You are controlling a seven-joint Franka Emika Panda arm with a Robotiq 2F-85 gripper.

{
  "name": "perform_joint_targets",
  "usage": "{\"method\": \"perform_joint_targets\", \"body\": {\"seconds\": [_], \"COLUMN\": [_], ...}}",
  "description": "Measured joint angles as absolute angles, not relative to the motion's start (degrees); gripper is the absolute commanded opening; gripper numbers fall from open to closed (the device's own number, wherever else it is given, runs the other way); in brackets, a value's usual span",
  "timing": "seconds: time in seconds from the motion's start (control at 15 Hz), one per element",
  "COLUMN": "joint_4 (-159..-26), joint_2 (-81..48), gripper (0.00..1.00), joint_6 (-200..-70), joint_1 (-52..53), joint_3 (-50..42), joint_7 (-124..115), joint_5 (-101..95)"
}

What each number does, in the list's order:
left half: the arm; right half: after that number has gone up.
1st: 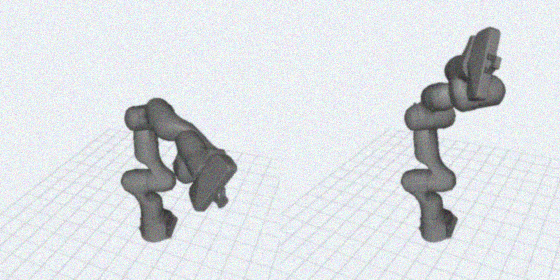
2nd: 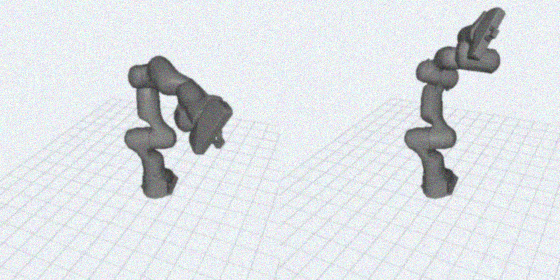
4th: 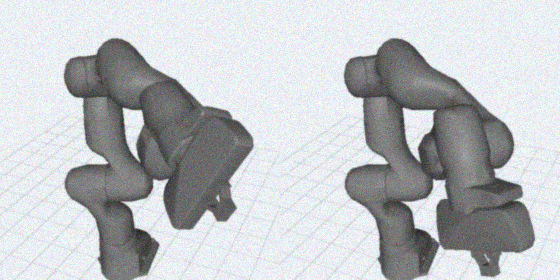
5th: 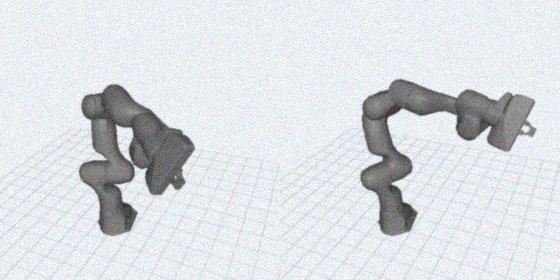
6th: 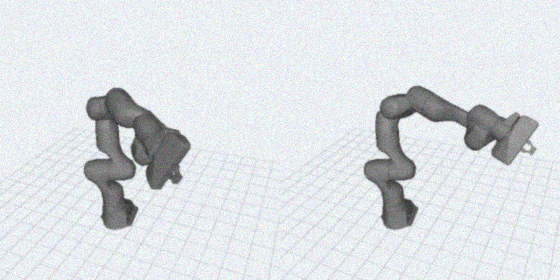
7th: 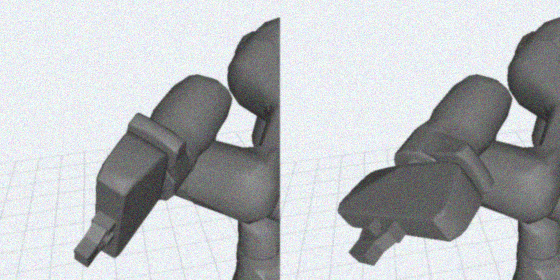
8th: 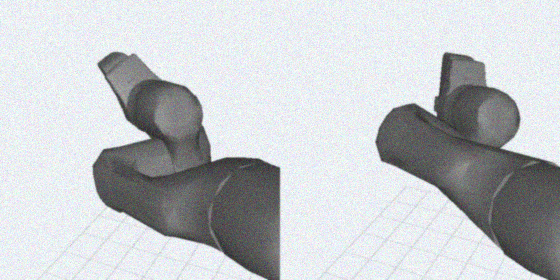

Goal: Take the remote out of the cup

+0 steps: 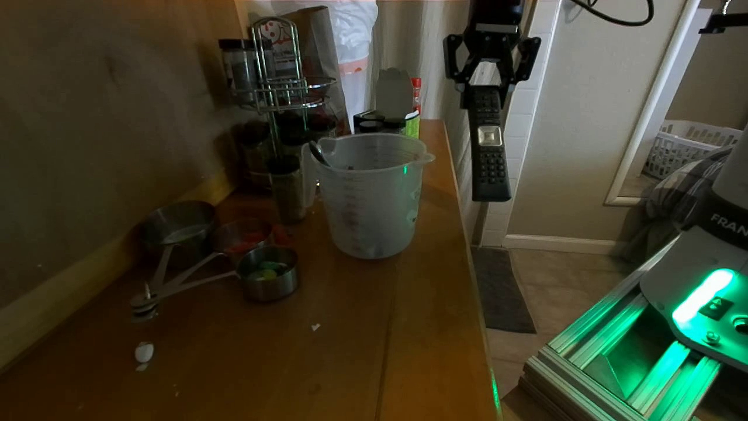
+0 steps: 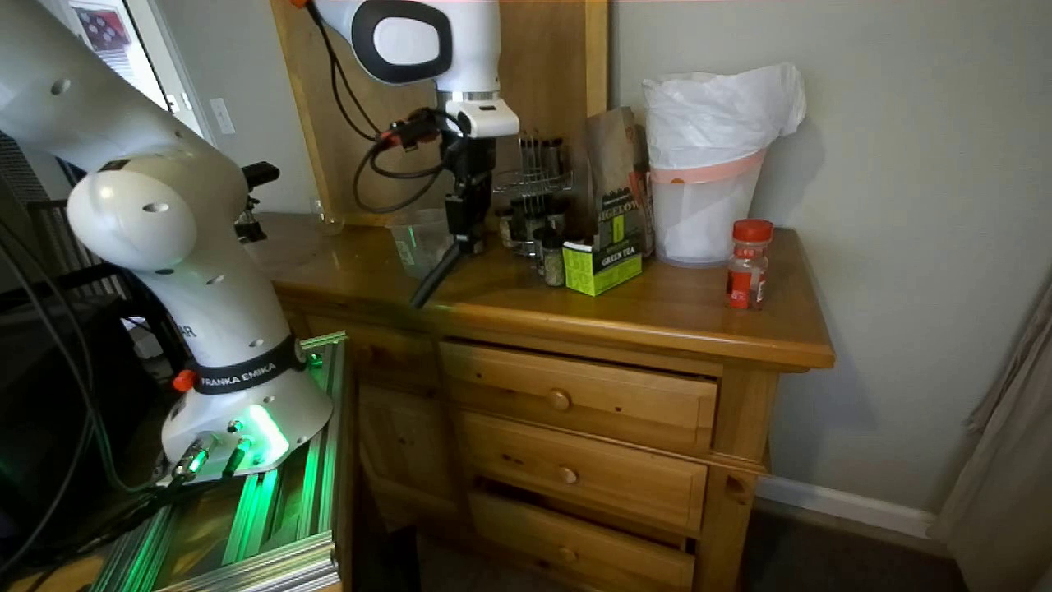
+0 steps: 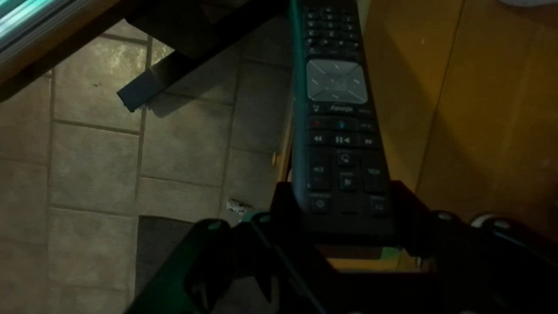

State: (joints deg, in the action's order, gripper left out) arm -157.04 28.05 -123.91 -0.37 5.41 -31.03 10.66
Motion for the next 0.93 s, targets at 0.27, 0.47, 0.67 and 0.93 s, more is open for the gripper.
{"method": "perform_joint_targets", "body": {"seconds": [0.27, 0.47, 0.67, 0.93], "joint_4": [-156.84, -156.70, -156.73, -156.43], "joint_2": [26.23, 25.78, 25.48, 23.44], "gripper": [0.57, 0.32, 0.32, 0.32], "joint_6": [-123.31, -123.30, -123.33, -123.17], "joint_1": [-3.52, -3.65, -3.76, -4.22], "joint_3": [2.11, 2.05, 1.70, -0.50], "joint_7": [-31.73, -31.79, -31.72, -31.15], "joint_5": [12.35, 12.52, 12.55, 14.45]}}
